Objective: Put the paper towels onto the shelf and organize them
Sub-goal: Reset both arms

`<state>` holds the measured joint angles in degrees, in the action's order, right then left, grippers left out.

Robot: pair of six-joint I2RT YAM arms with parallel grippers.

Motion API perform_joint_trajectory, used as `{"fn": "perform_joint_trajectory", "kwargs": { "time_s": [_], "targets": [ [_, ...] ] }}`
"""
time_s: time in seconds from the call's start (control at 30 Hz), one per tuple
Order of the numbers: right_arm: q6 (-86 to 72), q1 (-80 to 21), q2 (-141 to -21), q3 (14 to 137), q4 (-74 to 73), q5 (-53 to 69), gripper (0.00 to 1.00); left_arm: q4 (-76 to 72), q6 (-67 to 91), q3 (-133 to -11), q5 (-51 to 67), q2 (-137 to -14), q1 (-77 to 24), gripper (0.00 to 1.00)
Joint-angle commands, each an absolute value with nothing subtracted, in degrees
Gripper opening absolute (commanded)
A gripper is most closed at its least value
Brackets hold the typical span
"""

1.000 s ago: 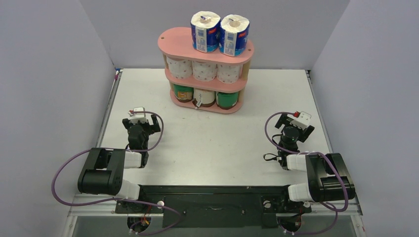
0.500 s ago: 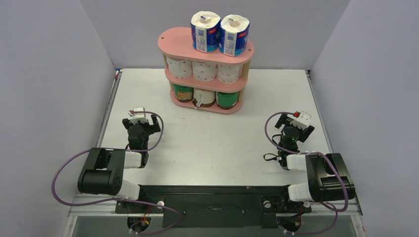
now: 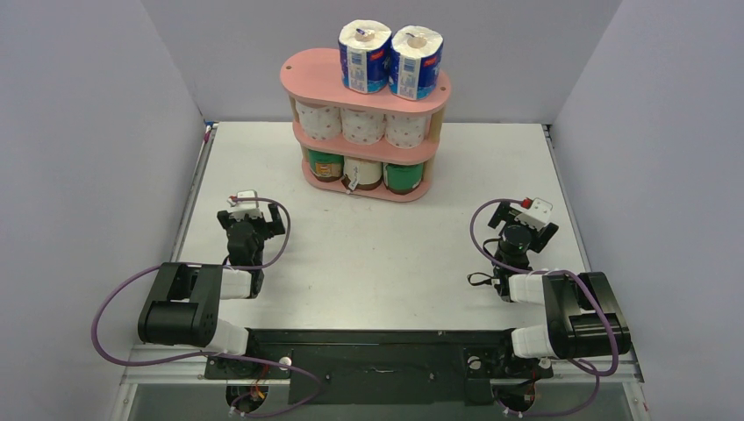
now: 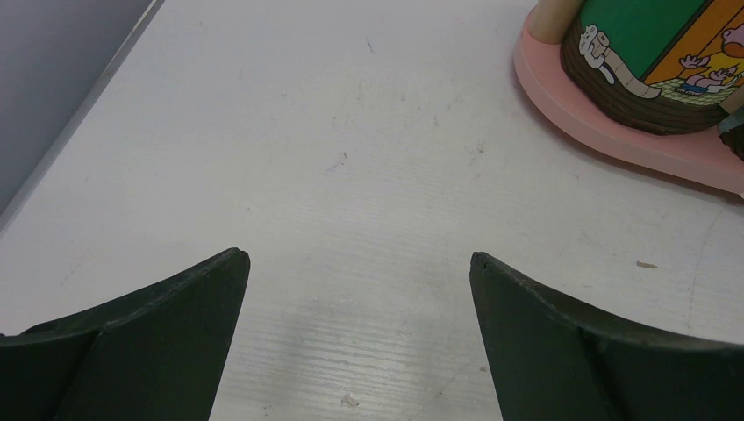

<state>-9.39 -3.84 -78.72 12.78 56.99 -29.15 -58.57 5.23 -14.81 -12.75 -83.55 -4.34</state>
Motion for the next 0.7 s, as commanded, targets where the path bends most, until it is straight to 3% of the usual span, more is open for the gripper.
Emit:
{"fn": "perform_joint_trajectory", "kwargs": {
  "time_s": [0.0, 0.67],
  "targets": [
    [-9.14, -3.95, -78.29, 13.80, 60.69, -28.47, 0.93, -61.83, 4.81, -15.02, -11.78, -83.99, -3.95, 0.96],
    [-9.14, -3.96, -78.26, 13.72, 60.65, -28.48, 0.93, -61.35, 4.92, -15.34, -11.13, -84.19, -3.64, 0.96]
  ]
}}
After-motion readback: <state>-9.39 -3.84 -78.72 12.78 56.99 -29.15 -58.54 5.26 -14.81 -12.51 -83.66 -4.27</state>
